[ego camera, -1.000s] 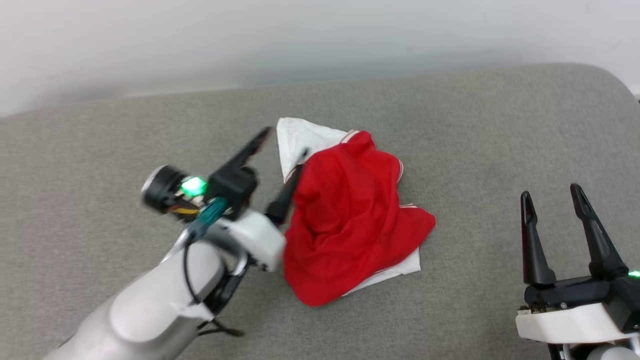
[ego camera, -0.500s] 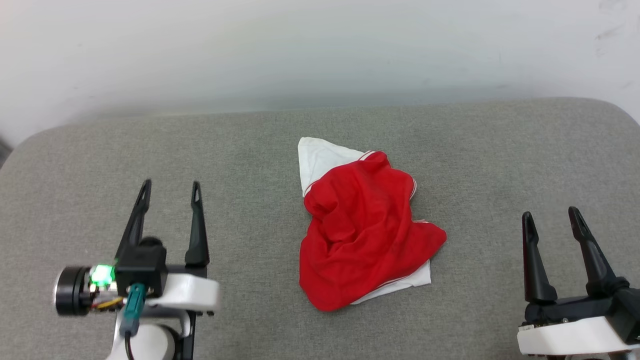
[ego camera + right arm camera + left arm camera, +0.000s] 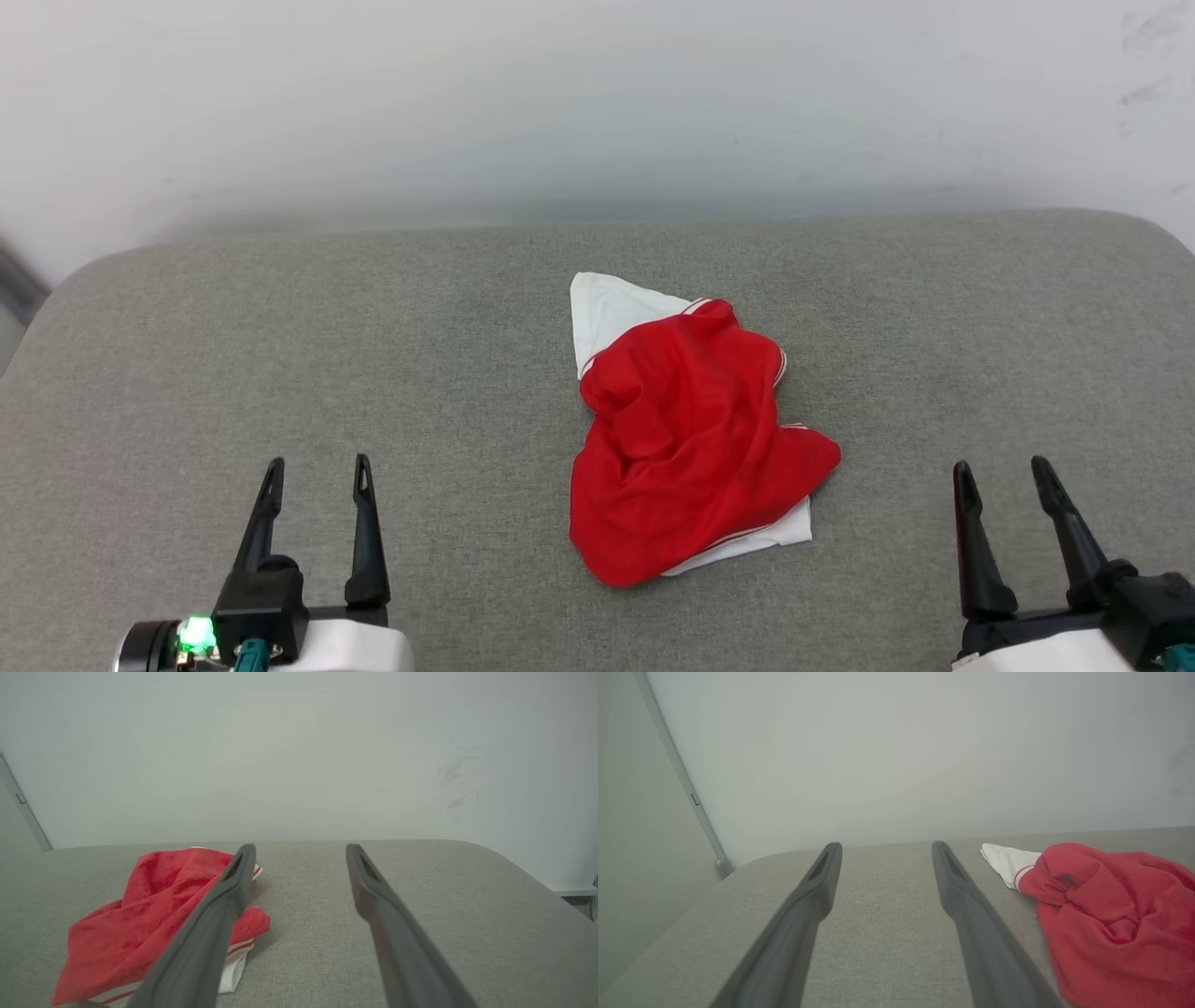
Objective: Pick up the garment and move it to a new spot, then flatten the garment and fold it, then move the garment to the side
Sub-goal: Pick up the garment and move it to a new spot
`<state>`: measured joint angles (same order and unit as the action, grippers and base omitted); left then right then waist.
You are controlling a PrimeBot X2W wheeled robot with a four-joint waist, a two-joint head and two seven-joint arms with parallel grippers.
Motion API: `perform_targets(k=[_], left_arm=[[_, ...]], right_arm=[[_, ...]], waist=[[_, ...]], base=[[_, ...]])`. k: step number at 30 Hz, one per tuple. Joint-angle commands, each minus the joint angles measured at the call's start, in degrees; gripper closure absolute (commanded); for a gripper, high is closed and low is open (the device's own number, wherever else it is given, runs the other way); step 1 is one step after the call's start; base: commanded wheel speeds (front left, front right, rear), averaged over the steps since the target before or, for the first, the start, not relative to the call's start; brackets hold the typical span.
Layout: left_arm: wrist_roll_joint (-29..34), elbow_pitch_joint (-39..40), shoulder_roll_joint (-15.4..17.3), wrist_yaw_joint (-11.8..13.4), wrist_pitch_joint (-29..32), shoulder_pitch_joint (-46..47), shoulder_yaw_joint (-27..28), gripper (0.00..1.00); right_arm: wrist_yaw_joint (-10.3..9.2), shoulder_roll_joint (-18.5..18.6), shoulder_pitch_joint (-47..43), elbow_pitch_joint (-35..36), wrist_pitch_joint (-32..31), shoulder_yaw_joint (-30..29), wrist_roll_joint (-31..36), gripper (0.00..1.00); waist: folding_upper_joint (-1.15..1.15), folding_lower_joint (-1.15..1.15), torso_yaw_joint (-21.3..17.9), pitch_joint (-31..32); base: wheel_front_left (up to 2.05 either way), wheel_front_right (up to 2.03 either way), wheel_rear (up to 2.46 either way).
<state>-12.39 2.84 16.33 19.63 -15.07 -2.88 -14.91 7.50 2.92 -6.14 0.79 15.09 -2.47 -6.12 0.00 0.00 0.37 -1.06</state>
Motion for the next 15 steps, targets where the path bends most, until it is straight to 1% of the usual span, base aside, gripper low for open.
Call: perform_targets(k=[1, 8, 15], left_arm=[[0.79, -0.40, -0.78, -0.76, -0.14, -0.86, 0.77, 0.00], [4.09, -1.45, -4.86, -4.88, -0.14, -2.76, 4.99, 0.00], [6.19, -1.92, -7.59, -7.93, -0.15, -3.53, 8.18, 0.00]], right_arm=[[-0.02, -0.07, -0.56, -0.33, 0.12, 0.21, -0.32, 0.00], [-0.02, -0.07, -1.47, -1.26, 0.12, 0.58, -0.58, 0.00], [-0.02, -0.07, -1.64, -1.42, 0.12, 0.78, -0.70, 0.00]], waist=[[0.00, 0.00, 0.10, 0.10], [0.00, 0.00, 0.36, 0.52], [0.00, 0.00, 0.52, 0.76]], base=[[0.00, 0.00, 0.00], [0.00, 0.00, 0.00], [0.00, 0.00, 0.00]])
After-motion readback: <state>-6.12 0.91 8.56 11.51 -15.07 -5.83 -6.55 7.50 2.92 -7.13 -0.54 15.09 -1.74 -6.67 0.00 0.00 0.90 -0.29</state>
